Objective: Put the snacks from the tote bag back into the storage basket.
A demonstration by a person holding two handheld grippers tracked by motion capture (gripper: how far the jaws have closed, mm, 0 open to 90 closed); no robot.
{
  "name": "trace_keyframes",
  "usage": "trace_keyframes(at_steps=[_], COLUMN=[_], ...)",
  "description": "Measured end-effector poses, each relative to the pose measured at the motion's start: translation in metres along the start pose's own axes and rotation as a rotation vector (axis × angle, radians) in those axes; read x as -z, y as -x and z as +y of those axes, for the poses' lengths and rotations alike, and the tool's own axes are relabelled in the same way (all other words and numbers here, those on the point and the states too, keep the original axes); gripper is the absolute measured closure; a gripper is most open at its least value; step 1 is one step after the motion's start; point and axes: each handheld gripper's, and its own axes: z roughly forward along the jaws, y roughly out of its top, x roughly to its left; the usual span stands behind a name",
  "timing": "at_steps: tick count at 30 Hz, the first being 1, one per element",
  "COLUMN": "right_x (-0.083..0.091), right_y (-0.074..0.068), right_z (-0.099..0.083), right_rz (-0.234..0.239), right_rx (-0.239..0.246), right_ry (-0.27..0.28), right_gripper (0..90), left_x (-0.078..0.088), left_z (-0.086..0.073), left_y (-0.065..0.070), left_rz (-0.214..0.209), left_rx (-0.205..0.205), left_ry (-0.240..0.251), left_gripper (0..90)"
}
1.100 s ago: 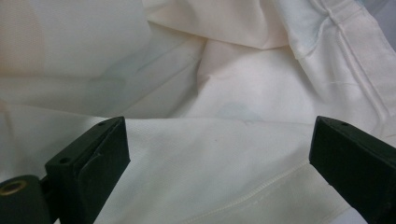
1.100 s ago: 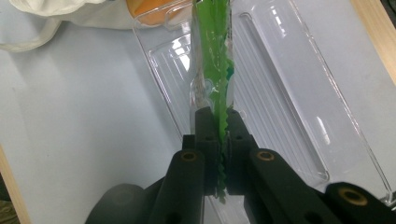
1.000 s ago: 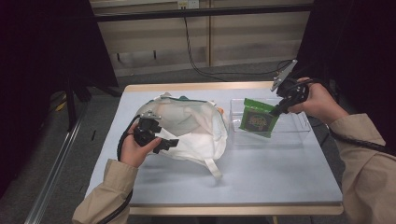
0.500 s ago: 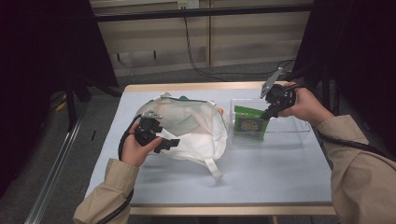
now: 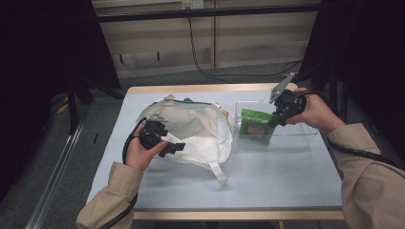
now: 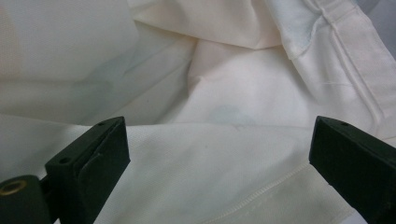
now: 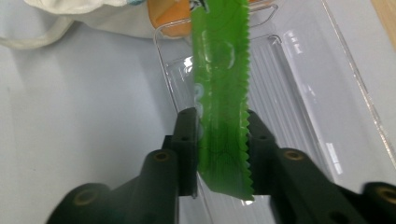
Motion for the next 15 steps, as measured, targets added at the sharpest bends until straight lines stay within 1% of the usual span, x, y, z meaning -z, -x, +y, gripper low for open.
trace_keyframes(at_steps=[2, 4, 6, 7, 8, 9, 10, 12, 13, 14, 15], right_x=[0.0, 0.001, 0.003, 0.005, 0.007, 0.009, 0.011, 0.014, 0.016, 0.017, 0.018], right_y=[-0.001, -0.001, -0.001, -0.001, -0.001, -0.001, -0.002, -0.003, -0.005, -0.005, -0.007], right_z=[-0.001, -0.002, -0.002, -0.003, -0.004, -0.005, -0.006, -0.009, -0.011, -0.013, -0.015], right_rz=[0.004, 0.001, -0.003, -0.009, -0.016, -0.017, -0.019, -0.02, -0.024, -0.03, -0.031], right_rx=[-0.012, -0.036, -0.06, -0.064, -0.082, -0.085, -0.084, -0.104, -0.12, -0.114, -0.128], right_ry=[0.006, 0.011, 0.01, 0.012, 0.012, 0.015, 0.028, 0.047, 0.047, 0.05, 0.051], right_gripper=[58.9, 48.6, 45.7, 43.0, 40.4, 39.7, 38.8, 34.7, 33.2, 32.5, 31.8], left_x=[-0.001, 0.0, 0.0, 0.0, 0.0, 0.001, 0.001, 0.001, 0.001, 0.001, 0.001], left_z=[0.0, 0.001, 0.001, 0.002, 0.002, 0.002, 0.003, 0.003, 0.003, 0.003, 0.003], left_y=[0.001, 0.001, 0.001, 0.001, 0.001, 0.001, 0.001, 0.001, 0.001, 0.001, 0.002], left_rz=[-0.01, 0.001, -0.001, -0.004, -0.002, 0.0, 0.001, 0.002, 0.001, -0.001, -0.001], left_rx=[-0.002, -0.01, -0.003, -0.005, -0.007, -0.007, -0.014, -0.014, -0.014, -0.014, -0.013], left_ry=[0.002, -0.008, -0.001, 0.001, -0.001, 0.002, -0.001, -0.002, -0.001, -0.001, -0.001], left_gripper=[4.9, 4.9, 4.9, 4.9, 4.9, 4.9, 4.9, 4.9, 4.9, 4.9, 4.9])
